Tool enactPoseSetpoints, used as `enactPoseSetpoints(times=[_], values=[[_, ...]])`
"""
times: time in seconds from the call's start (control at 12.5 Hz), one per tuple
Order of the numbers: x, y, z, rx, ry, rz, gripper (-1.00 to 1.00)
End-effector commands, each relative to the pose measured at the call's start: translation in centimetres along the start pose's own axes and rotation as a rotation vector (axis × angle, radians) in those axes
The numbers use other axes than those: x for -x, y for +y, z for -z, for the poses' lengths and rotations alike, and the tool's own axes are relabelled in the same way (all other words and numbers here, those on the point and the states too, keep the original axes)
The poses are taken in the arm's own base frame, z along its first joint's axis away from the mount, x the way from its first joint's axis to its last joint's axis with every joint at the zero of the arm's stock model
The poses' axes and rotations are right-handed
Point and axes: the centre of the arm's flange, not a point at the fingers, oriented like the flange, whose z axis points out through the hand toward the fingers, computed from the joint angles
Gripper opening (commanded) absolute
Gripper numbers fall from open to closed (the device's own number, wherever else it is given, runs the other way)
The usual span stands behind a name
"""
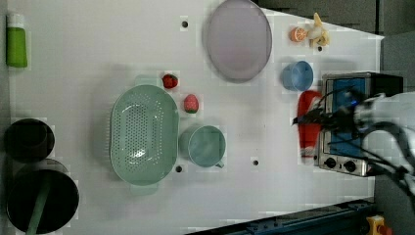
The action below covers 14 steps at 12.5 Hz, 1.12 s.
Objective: Pick ketchup from plate and place it on table.
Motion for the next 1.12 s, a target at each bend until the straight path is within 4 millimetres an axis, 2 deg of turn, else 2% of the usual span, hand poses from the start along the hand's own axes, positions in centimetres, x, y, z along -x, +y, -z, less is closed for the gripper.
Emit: enactPoseSetpoints(times=[0.08,0.24,0.32,0.48,0.56,0.64,0.8,0.96,1.12], values=[[-1.0,-1.4,0.1,-0.011,0.036,0.039,0.27],[-1.6,-1.7,-2.1,-0.017,0.04,0.041,0.27],[-1.8,-1.8,-2.8,-0.019,0.043,0.042,0.36],[-1.8,-1.9,-3.0,-0.019,0.042,0.044,0.79],[-1.9,-2.1,-2.4,-0.022,0.054,0.046,0.98],[-2.0,-2.2,-1.6,-0.024,0.066,0.047,1.0],[-2.4,-2.4,1.0,-0.033,0.112,0.042,1.0],[-3.1,-2.8,5.9,-0.052,0.186,-0.011,1.0],[-2.8,-3.1,11.7,-0.067,0.211,-0.133,1.0]])
